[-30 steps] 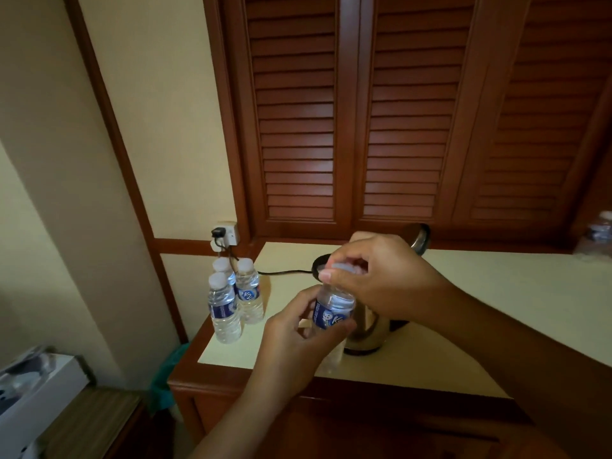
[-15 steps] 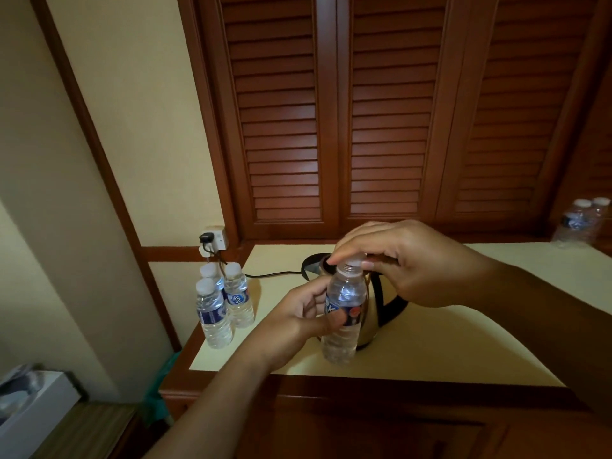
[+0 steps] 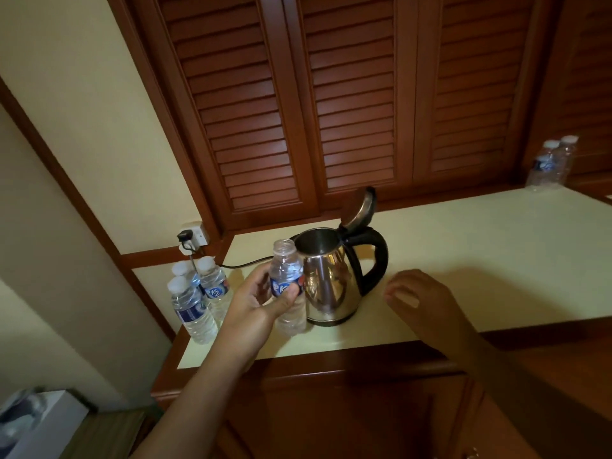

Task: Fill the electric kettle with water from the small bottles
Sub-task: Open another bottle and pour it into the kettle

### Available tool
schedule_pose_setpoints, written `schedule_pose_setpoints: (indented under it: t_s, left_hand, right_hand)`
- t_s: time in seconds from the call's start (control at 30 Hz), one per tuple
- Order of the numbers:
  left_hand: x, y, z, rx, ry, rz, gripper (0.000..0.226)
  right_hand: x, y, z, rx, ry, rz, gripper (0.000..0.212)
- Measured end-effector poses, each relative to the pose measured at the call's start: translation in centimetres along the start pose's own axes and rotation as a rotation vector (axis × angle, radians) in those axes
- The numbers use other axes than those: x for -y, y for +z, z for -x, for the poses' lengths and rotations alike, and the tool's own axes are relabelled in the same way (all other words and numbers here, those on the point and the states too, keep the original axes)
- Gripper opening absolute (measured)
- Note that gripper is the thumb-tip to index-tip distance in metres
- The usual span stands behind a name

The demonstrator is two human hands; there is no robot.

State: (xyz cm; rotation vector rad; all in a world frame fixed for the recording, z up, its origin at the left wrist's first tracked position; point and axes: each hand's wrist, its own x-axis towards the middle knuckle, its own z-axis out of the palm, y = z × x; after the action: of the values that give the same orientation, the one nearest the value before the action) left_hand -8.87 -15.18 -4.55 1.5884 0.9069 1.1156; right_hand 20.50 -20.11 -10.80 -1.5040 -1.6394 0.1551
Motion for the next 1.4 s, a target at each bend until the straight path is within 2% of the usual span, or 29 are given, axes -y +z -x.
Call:
schedule_pose_setpoints:
  t_s: [0.13,0.3,0.4,0.5,0.6,0.7,0.83,0.97,1.1,1.4]
  left_hand:
    - [-0.2,-0.2,-0.5,-0.042,-0.018,-0.085,0.049]
    - [-0.8,-0.7,-1.7,-0.074,-0.007,-0.243,0.04]
    - [-1.8,-1.1,-2.7,-0.08,0.0,-0.381,0.04]
    - [-2.9,-1.2,-4.0,-0.074,0.046,-0.582,0.041]
    - [-3.7,-1.6,-5.7,-0.065,0.095,-0.886,0.056]
    - [-4.3,-2.0,-7.4,-0.027,0.175,-1.186,0.065]
    - [-5.2,-1.9,-8.9,0.019,0.292,-1.546,0.068]
    - [-5.9,-1.5,-9.7,0.06,0.395,-1.743,0.071]
    - [-6.0,-1.6,-10.3,0.061,0.49,-1.853,0.072]
    - [-6.0,-0.8,-10.6,0.108,0.604,-1.907,0.081]
  right_hand:
    - [-2.6,2.7,0.4,0.091,0.058,0.132,0.004]
    - [-3.1,3.6,0.2,0.153,0.03,0.186,0.012]
    - [-3.3,3.7,0.5,0.191,0.022,0.238,0.028]
    - [-3.1,4.0,0.7,0.238,0.036,0.402,0.053]
    - [-3.2,4.3,0.6,0.33,0.156,0.497,0.09]
    - [-3.5,4.5,0.5,0.396,0.185,0.54,0.108]
    - [-3.6,4.5,0.4,0.413,0.174,0.547,0.108]
    - [-3.8,4.7,0.5,0.399,0.158,0.558,0.109]
    - [-4.0,4.9,0.4,0.384,0.154,0.55,0.106]
    - [-4.3,4.9,0.3,0.391,0.116,0.522,0.097]
